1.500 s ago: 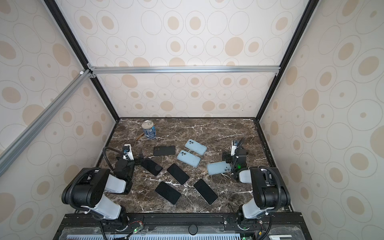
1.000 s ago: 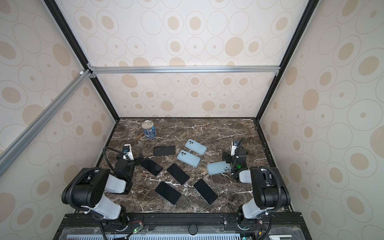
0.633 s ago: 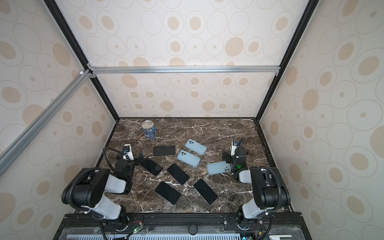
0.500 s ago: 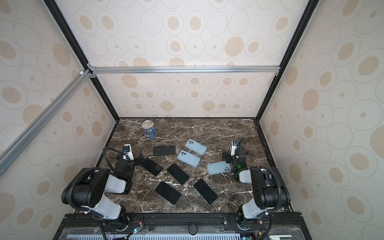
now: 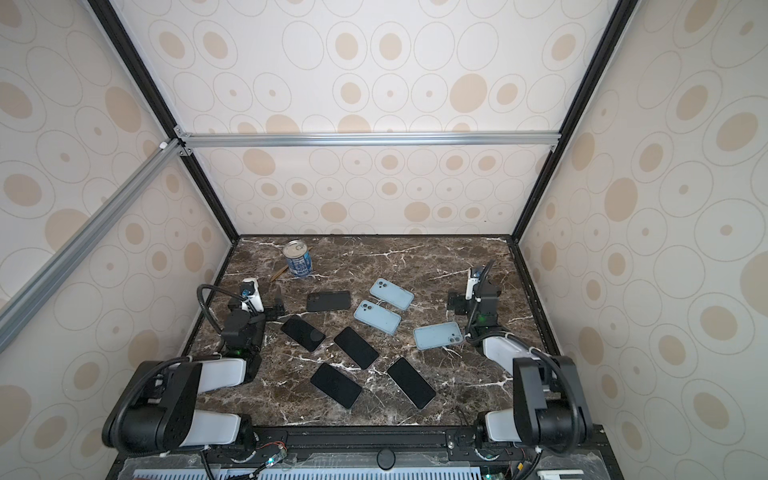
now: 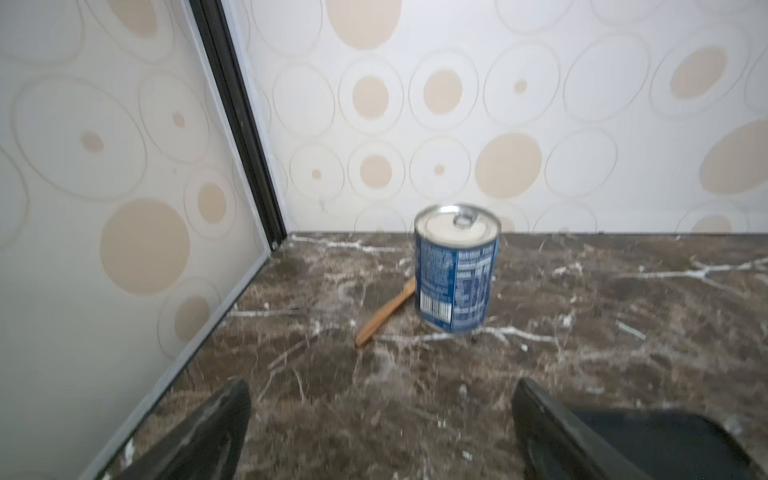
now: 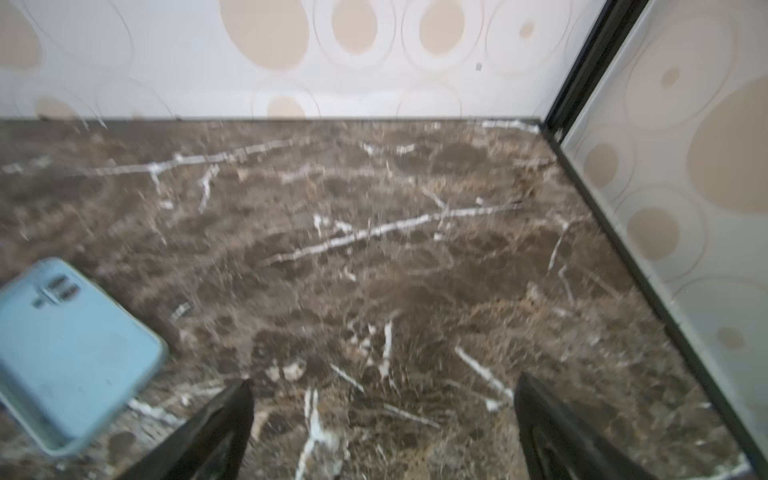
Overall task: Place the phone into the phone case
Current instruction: 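Move the right gripper down over a black phone while the left gripper approaches it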
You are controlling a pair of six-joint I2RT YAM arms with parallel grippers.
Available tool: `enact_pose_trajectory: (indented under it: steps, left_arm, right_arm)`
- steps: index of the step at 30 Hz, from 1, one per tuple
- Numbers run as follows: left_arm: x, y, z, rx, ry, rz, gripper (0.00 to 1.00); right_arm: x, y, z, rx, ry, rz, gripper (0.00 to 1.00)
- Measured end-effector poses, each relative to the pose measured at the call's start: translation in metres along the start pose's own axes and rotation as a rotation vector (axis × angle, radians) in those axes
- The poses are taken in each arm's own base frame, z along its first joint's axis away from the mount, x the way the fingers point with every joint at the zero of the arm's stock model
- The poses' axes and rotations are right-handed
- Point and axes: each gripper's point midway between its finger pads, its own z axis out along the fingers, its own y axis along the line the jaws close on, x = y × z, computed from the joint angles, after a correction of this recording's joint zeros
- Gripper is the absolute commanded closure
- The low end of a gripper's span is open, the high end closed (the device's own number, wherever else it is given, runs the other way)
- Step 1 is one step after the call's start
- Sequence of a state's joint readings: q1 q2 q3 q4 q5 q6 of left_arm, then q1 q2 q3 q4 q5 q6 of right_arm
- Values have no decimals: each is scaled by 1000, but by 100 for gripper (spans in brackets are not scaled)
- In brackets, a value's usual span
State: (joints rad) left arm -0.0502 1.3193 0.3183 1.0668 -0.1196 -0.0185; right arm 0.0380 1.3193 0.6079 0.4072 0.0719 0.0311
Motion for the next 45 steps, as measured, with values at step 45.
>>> enact_pose_trajectory:
  steps: [45]
  left_arm:
    - [25, -194, -156, 971, 637, -190, 28]
  right_arm:
    - [187, 150, -214, -434, 849, -64, 13]
